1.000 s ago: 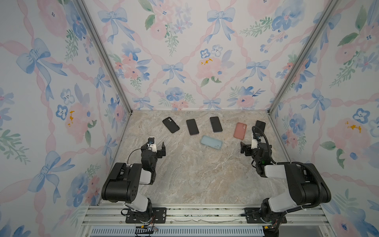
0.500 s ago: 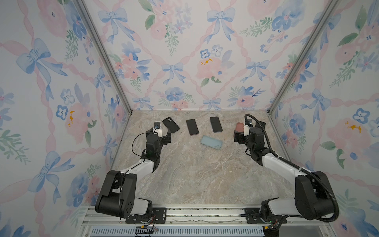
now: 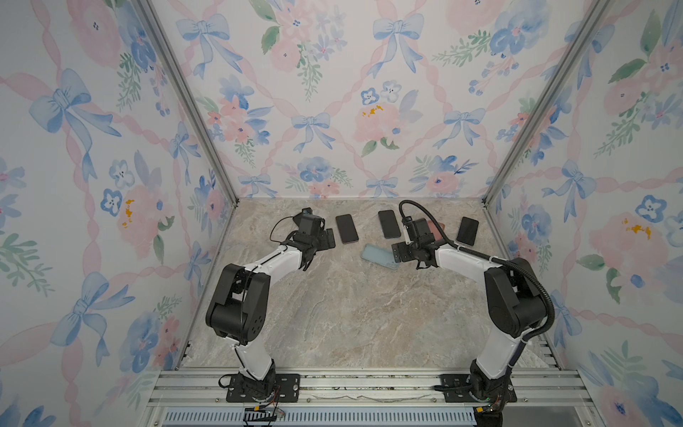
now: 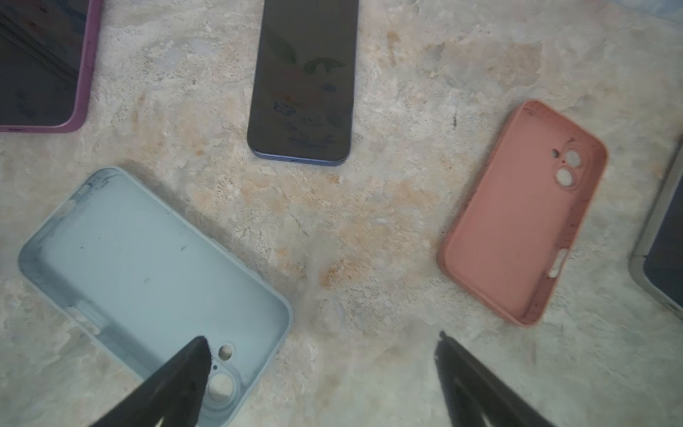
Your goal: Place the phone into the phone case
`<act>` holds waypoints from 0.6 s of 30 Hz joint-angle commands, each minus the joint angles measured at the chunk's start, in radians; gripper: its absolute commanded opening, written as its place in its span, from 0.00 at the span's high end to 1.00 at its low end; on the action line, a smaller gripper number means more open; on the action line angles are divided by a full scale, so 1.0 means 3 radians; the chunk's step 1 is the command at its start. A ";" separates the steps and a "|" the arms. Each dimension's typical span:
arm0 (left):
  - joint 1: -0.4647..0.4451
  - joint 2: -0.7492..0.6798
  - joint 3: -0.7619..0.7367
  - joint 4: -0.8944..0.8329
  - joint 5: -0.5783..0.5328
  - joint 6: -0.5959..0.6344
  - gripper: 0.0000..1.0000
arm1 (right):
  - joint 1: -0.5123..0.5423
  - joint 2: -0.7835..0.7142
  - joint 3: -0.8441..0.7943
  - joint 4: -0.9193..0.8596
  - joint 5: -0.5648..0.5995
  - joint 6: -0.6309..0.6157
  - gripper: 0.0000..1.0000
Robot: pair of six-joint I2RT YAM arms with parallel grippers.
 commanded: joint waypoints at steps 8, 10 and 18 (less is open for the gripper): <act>-0.0074 0.0137 0.0240 -0.0375 0.0589 -0.0321 0.02 | 0.0020 0.0335 0.0562 -0.0445 -0.0360 0.0019 0.03; -0.0076 0.0134 0.0203 -0.0379 0.0636 -0.0366 0.02 | 0.0020 0.0392 0.0639 -0.0476 -0.0487 -0.0010 0.03; -0.0097 0.0220 0.0226 -0.0370 0.1026 -0.0407 0.05 | -0.0003 0.0779 0.1078 -0.0834 -0.0897 -0.0300 0.14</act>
